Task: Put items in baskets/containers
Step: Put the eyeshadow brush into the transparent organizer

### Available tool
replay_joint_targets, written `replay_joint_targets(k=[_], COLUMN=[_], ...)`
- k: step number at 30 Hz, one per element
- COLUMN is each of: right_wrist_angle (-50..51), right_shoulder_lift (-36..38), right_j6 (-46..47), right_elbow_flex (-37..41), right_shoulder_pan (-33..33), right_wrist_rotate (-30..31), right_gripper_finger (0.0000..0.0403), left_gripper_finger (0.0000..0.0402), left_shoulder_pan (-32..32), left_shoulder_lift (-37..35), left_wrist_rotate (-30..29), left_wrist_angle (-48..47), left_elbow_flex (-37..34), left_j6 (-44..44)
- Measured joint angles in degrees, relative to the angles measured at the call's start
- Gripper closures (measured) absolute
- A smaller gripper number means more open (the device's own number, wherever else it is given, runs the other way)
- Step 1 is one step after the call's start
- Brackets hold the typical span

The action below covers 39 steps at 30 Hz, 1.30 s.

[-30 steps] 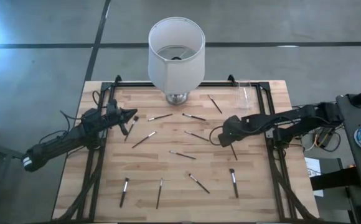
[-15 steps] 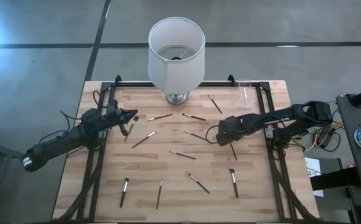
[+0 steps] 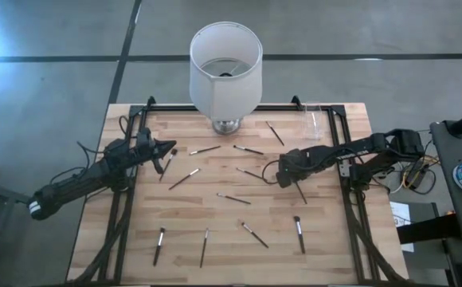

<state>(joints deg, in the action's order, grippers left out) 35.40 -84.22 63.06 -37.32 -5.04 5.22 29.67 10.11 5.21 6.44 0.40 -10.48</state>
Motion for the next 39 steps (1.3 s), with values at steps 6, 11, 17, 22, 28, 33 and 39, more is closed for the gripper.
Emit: replay_joint_targets(k=[6, 11, 17, 22, 28, 33, 39], right_wrist_angle=[0.0, 0.1, -0.5, -5.9, -18.8, -32.6, -57.8], right_shoulder_lift=[4.5, 11.3, 17.6, 21.1, 24.5, 26.8, 27.3], right_j6=[-3.3, -4.7, -6.5, -13.0, -28.8, -43.3, -55.5], right_elbow_flex=[0.2, 0.3, 0.4, 0.4, 0.4, 2.2, 8.8], right_shoulder_pan=[0.0, 0.3, 1.7, 2.1, -0.2, -6.9, -18.8], right_wrist_rotate=[-0.1, 3.6, 11.1, 21.3, 32.5, 33.9, 31.5], right_gripper_finger=[0.0390, 0.0391, 0.0390, 0.0390, 0.0390, 0.0390, 0.0391], left_gripper_finger=[0.0402, 0.0402, 0.0402, 0.0402, 0.0402, 0.0402, 0.0402], left_shoulder_pan=[0.0, 0.0, 0.0, 0.0, 0.0, 0.0, 0.0], left_shoulder_lift=[0.0, 0.0, 0.0, 0.0, 0.0, 0.0, 0.0], left_wrist_rotate=[0.0, 0.0, 0.0, 0.0, 0.1, 0.1, 0.1], left_wrist_angle=[0.0, 0.0, 0.0, 0.0, 0.0, 0.0, 0.0], left_elbow_flex=[0.0, 0.0, 0.0, 0.0, 0.0, -0.1, -0.1], left_j6=[-0.2, -0.2, -0.5, -0.5, -0.5, -0.5, -0.5])
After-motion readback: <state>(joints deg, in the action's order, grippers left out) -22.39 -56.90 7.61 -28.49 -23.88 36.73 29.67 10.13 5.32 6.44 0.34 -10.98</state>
